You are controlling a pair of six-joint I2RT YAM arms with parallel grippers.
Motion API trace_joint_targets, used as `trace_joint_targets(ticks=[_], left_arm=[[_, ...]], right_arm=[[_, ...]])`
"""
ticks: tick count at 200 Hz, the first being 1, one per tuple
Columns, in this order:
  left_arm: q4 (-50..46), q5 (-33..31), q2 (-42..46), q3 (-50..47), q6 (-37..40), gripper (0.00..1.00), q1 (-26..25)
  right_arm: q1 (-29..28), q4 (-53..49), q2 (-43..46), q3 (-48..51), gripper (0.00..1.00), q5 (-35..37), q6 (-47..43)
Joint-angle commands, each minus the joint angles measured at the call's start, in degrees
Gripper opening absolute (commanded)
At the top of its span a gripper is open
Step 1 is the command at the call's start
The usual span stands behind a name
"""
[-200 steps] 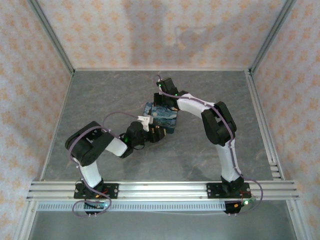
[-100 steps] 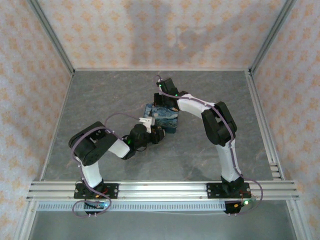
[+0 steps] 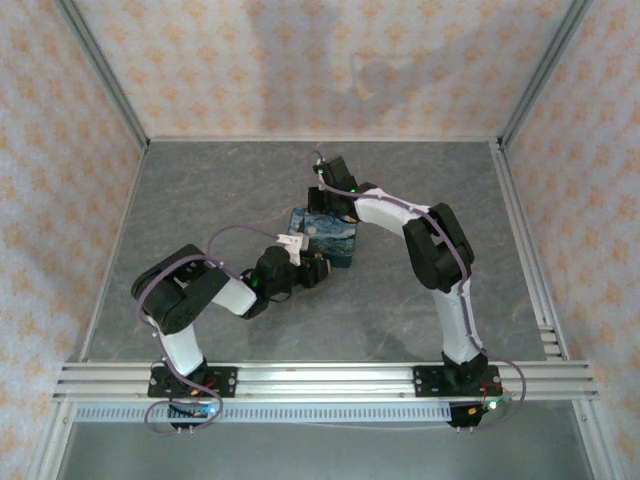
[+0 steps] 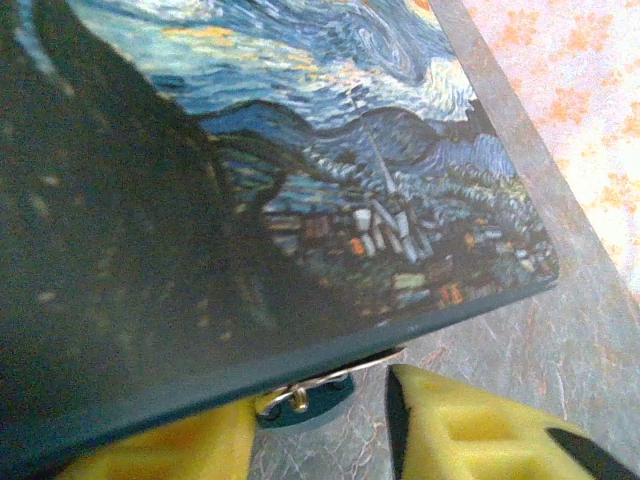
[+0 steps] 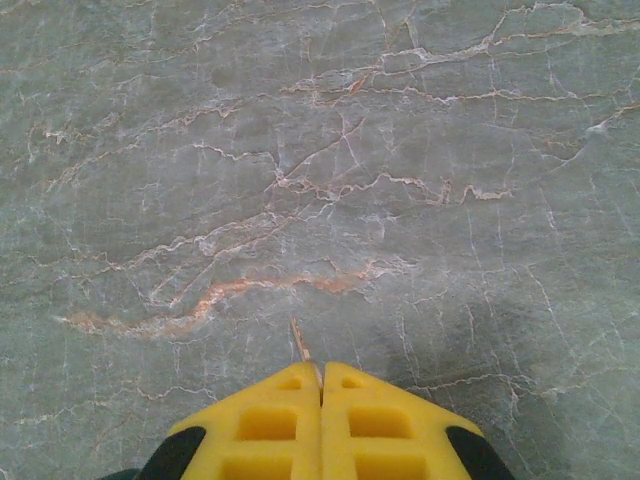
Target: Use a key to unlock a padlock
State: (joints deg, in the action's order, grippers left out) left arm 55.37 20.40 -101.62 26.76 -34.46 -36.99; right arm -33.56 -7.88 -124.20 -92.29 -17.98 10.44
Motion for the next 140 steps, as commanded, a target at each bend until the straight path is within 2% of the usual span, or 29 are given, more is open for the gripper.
trace_joint_targets(ticks=[1,15,42,77,101,140], left_arm=[[3.32,2.19,2.66,-0.43,1.16,0.25,0.57],[2.40,3.18,3.00,-0.31,1.30,0.20,0.68],[1.23,2.55,2.86,0.12,1.74,0.21,0.64],[1.85,1.41,1.05,1.09,0.31,0.37,0.78],[1.86,2.14,-1.12,2.22,-0.33,0.39,0.87],[1.60,3.75,-5.96,4.52,-2.33,0.49,0.77]], right_arm=[[-0.55,-3.65,1.13,1.50,0.00,-0.22,0.63],[-0.54,-3.73,1.20,1.50,0.00,-0.22,0.66],[-0.54,-3.74,1.24,1.62,0.00,-0.22,0.74],[-0.54,-3.66,1.17,1.73,0.00,-0.30,0.91],[-0.54,-3.80,1.11,1.85,0.00,-0.35,0.95],[-0.54,-3.65,1.12,1.67,0.00,-0.39,0.96]])
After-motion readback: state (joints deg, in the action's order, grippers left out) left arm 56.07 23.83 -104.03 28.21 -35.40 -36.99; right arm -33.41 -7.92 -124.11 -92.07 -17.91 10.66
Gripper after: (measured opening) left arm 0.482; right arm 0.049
